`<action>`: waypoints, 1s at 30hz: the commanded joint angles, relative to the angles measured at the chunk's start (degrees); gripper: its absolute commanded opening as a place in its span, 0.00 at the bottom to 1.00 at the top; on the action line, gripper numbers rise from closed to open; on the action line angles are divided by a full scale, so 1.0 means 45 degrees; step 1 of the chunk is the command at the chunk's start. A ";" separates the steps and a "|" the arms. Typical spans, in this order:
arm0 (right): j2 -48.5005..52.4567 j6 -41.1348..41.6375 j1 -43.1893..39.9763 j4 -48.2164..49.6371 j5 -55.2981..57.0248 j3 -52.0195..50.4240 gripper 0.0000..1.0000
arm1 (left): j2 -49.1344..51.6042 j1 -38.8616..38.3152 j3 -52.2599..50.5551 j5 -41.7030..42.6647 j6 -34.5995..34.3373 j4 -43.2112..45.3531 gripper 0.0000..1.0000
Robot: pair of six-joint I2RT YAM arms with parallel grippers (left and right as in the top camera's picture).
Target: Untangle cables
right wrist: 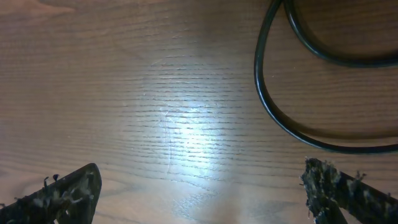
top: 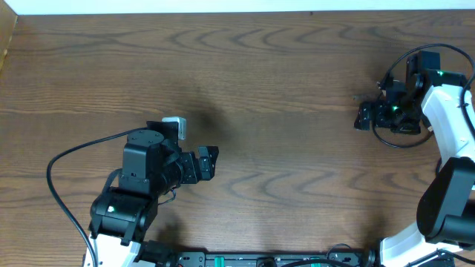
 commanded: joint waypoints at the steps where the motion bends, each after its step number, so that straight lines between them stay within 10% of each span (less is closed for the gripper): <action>1: 0.0010 0.0087 0.0112 -0.0015 -0.0131 0.0112 0.99 | 0.0000 0.0049 0.0092 0.0151 0.0219 -0.0039 0.98; 18: 0.0010 0.0087 0.0112 -0.0019 -0.0126 0.0112 0.99 | 0.0019 -0.0058 -0.0170 -0.1248 0.0301 -0.0039 0.98; 25: 0.0010 0.0087 0.0112 -0.0015 -0.0131 0.0112 0.99 | -0.0126 -0.0068 -0.1248 -0.0189 0.4721 0.0019 0.98; 30: 0.0010 0.0087 0.0112 -0.0019 -0.0126 0.0112 0.99 | -0.0544 -0.0068 -0.1928 -0.0126 0.5081 0.0719 0.98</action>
